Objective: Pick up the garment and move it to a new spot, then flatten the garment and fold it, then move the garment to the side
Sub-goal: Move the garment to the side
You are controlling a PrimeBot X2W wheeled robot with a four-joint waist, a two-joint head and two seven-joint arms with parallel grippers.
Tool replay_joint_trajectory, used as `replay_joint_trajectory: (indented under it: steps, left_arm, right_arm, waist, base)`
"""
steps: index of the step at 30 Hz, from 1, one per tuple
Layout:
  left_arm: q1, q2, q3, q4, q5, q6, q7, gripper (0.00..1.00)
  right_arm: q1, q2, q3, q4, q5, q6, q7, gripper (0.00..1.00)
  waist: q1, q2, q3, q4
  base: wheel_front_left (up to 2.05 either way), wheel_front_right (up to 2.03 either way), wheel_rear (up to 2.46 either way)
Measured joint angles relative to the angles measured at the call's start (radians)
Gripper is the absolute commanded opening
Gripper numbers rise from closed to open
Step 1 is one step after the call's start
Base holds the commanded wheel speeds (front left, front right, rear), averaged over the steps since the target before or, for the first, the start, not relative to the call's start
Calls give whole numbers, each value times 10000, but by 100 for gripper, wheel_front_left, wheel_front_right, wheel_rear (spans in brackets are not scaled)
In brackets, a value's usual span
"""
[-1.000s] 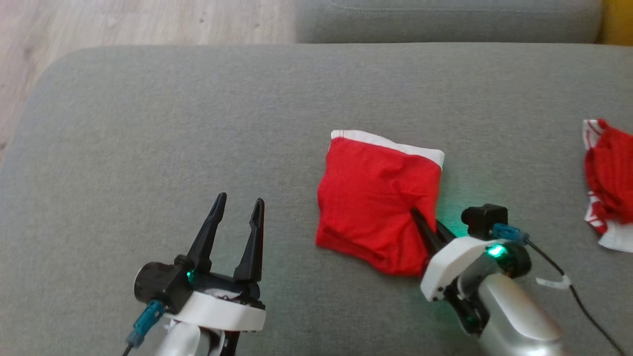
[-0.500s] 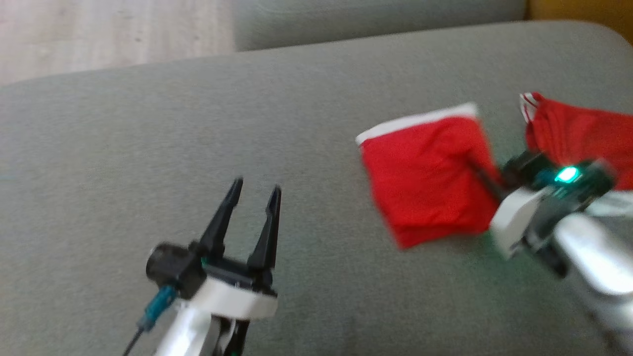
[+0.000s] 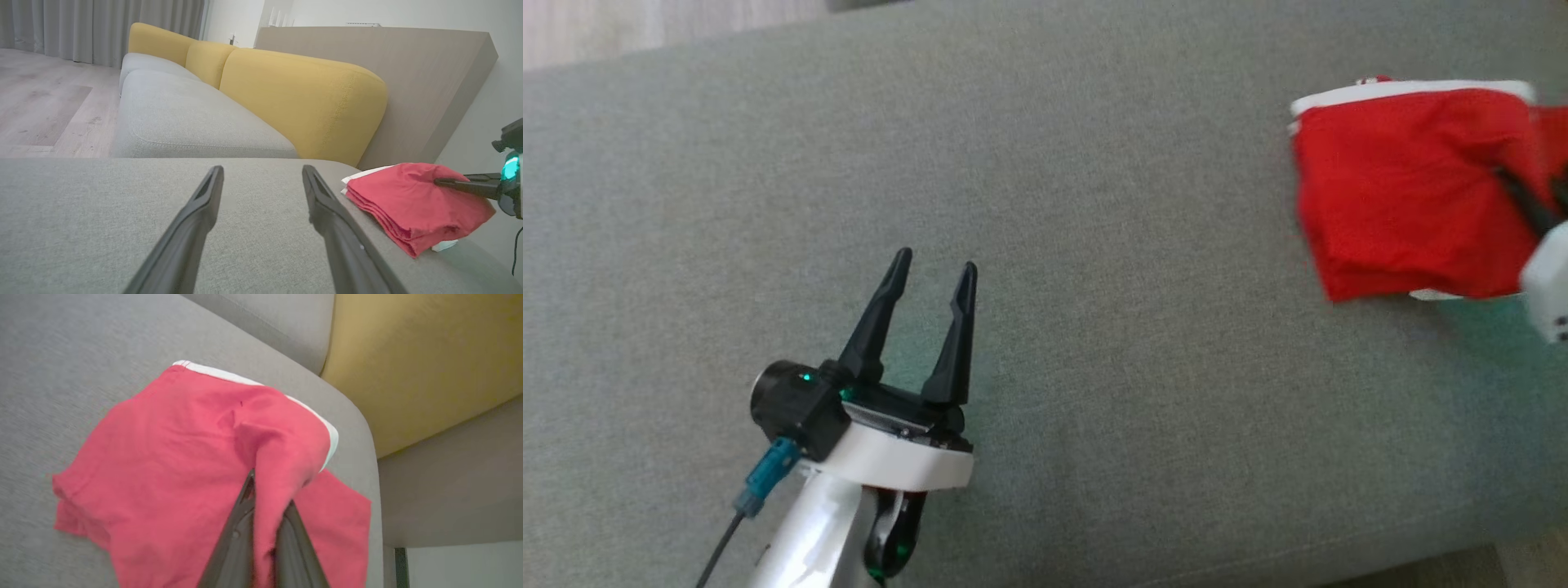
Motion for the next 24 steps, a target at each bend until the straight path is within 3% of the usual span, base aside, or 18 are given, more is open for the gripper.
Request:
replay_joint_trajectory:
  steps: [8, 21, 22, 23, 24]
  left_arm:
    - [-383, -8, 184, -48, 4, 0, 0, 100]
    - [-699, 50, 174, -38, 4, 0, -2, 100]
    - [-721, 54, 180, -31, 4, 0, -2, 100]
    - [-752, 61, 178, -23, 8, 0, -2, 100]
    - [-782, 67, 180, -21, 10, 0, -2, 100]
  right_arm:
    - [-288, -602, -510, 759, 155, 2, 109, 0]
    - [-851, -537, -585, 1808, -4, 2, -46, 0]
    - [-850, -497, -562, 1870, 17, 2, 2, 5]
    - [-849, -439, -562, 1931, 105, 2, 71, 90]
    - [-849, -372, -564, 1990, 234, 2, 161, 100]
  waist:
    - [0, 0, 636, -31]
    - [-1, 0, 1262, 121]
    - [-1, 0, 1254, 116]
    - [0, 0, 1224, 108]
    - [-1, 0, 1179, 99]
  base:
    - [0, 0, 0]
    - [0, 0, 0]
    - [0, 0, 0]
    - [0, 0, 0]
    - [0, 0, 0]
